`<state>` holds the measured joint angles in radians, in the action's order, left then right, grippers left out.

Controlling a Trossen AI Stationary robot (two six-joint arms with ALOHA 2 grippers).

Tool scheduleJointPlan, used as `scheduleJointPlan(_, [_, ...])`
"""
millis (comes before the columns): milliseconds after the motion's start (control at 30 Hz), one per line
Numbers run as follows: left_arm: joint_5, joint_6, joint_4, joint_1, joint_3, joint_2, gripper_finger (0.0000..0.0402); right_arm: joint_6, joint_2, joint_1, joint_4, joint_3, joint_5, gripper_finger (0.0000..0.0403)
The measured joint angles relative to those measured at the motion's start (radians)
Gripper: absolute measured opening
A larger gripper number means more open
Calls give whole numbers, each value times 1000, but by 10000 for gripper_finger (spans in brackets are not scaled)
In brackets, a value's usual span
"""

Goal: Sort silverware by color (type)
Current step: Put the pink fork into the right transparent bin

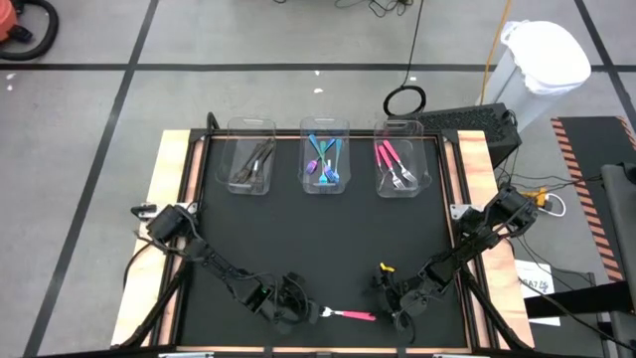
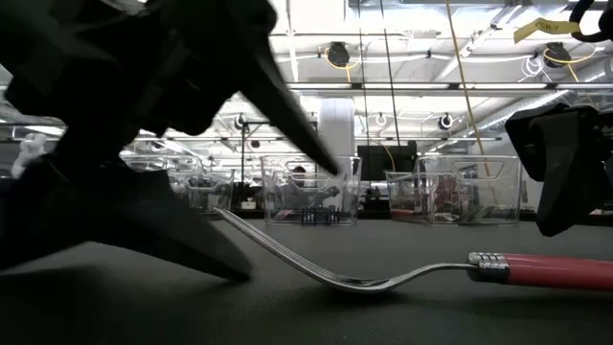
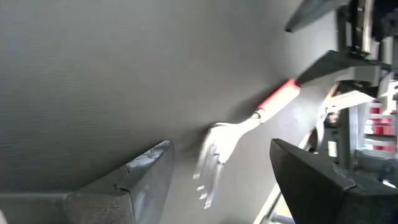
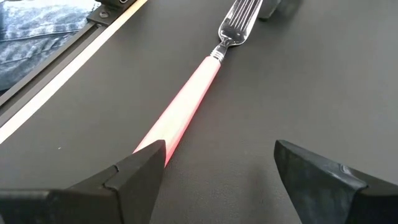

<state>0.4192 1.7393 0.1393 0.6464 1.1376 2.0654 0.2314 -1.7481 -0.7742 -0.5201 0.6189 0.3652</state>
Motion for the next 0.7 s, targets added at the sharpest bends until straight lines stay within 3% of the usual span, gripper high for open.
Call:
scheduleJointPlan(300, [-22,-42,12,4,48,49,257,2,0,0,0,0,0,299])
scheduleJointPlan(700, [-50,-129,-20,6,88,49,122,0,0,0,0,0,0,299])
